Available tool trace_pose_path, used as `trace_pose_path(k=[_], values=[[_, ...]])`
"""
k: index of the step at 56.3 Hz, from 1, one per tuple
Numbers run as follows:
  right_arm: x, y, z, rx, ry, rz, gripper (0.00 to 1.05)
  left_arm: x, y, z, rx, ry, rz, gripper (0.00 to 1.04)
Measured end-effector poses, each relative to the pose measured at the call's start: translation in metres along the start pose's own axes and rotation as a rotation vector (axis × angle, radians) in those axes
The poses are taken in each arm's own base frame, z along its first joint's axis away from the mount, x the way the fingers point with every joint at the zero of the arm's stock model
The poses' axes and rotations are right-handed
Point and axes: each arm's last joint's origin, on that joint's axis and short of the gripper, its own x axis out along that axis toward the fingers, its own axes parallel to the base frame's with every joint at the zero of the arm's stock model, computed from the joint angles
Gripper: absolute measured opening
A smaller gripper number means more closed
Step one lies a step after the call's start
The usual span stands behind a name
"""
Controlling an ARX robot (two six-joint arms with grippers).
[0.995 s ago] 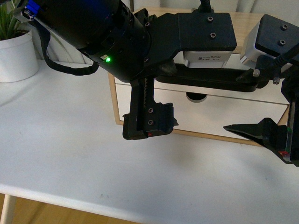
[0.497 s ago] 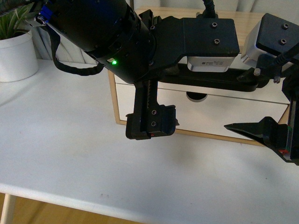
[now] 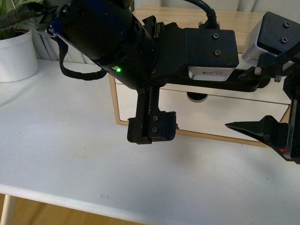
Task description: Pull drawer
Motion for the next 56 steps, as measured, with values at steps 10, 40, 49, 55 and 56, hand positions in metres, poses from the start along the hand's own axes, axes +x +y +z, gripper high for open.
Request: trace_pose_path(k=[10,40,49,55,56], values=[[0.001,0.000,-0.001,0.001,0.002,0.003,0.96,0.005,-0.003,-0.002,-0.004,0.007,-0.018,0.99],[-0.005,0.009,0.001,-0.022,0.002,0.107,0.96,-0.005,-0.008,0.002,-0.011,0.018,-0.090,0.99],[-0.012,0.017,0.002,-0.034,-0.002,0.135,0.96,-0.011,-0.014,0.006,-0.008,0.020,-0.114,0.99],[-0.019,0.025,0.002,-0.041,-0.014,0.149,0.96,-0.016,-0.022,0.010,-0.002,0.025,-0.124,0.99],[-0.020,0.026,0.003,-0.040,-0.016,0.152,0.96,-0.018,-0.024,0.011,0.000,0.027,-0.126,0.99]])
